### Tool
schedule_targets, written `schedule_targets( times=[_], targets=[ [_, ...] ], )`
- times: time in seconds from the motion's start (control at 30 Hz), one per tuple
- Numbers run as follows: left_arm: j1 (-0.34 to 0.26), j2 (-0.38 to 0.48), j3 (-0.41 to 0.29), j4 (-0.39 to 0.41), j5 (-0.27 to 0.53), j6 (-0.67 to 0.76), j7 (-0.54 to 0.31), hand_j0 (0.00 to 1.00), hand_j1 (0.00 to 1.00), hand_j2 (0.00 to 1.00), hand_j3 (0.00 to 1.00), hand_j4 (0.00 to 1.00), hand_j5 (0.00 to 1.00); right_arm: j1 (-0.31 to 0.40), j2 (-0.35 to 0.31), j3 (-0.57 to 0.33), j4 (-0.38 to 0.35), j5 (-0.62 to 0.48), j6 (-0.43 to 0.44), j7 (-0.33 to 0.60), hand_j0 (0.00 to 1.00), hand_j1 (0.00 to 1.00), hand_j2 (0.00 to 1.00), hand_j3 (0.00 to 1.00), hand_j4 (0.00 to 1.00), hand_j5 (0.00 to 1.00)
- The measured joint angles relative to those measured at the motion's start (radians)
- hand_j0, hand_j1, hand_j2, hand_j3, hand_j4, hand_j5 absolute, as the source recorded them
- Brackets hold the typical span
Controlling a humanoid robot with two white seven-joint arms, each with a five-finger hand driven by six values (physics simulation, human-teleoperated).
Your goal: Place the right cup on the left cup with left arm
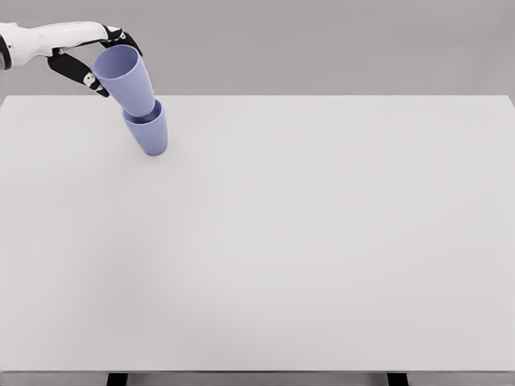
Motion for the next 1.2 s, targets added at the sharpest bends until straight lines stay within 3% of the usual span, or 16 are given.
schedule_targets(
  times=[1.2],
  targets=[
    [0.011,-0.042,-0.001,0.092,-0.015,0.0,0.004,0.61,0.61,0.61,0.61,0.61,0.61,0.0,0.0,0.0,0.0,0.0,0.0,0.0,1.0,1.0,1.0,1.0,1.0,1.0]
  ],
)
